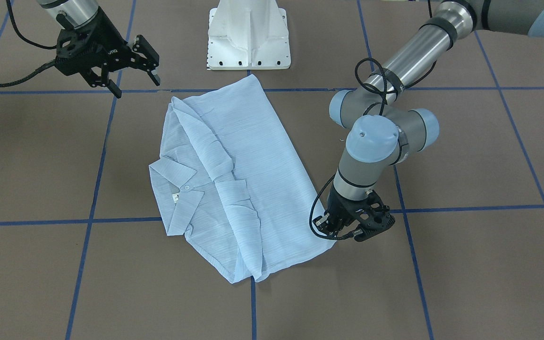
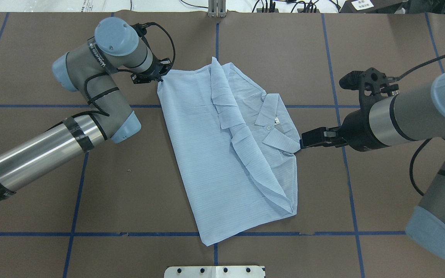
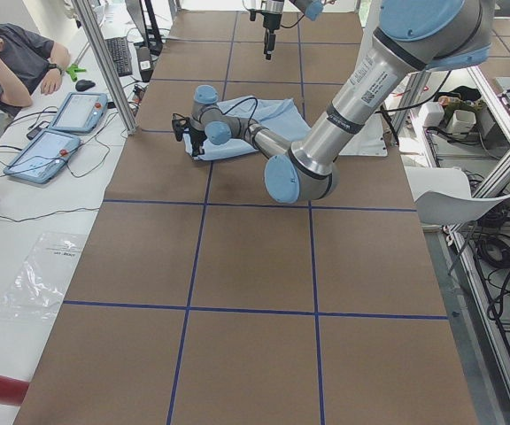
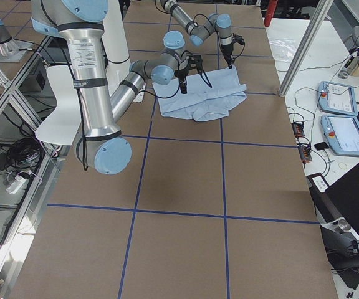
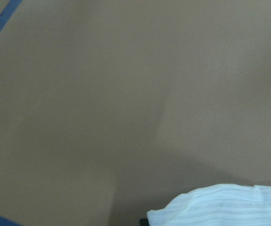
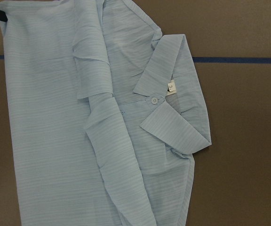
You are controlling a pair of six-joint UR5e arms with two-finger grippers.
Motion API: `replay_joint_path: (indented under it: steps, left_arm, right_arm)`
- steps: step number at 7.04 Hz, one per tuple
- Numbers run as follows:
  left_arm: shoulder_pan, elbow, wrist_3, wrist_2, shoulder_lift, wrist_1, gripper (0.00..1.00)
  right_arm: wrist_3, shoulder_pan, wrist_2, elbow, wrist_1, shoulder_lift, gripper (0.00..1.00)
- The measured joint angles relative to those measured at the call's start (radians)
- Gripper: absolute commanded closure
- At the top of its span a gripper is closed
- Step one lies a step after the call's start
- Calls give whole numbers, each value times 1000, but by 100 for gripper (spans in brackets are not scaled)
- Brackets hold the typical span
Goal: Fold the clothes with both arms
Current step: 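Pull the shirt edge away with the left gripper while the right holds the collar, then release and lift the left gripper while the right moves to the side edge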
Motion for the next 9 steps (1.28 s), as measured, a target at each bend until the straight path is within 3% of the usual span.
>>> replay_joint_path:
  steps: [2,4,6,9]
  left_arm:
    - [-15,161,9,32,-85,-121,100]
    - [-26,247,19,69,-126,-222,100]
    - [-28,312,25,105,-149,-306,100]
    - [-27,336,46,136,-153,-332,100]
  right_arm:
    - [1,0,0,-1,1,0,0]
    - [1,1,-3,-1,1,2,0]
    - [1,0,-5,1,3,5,0]
    - [1,0,-13,0,3,7,0]
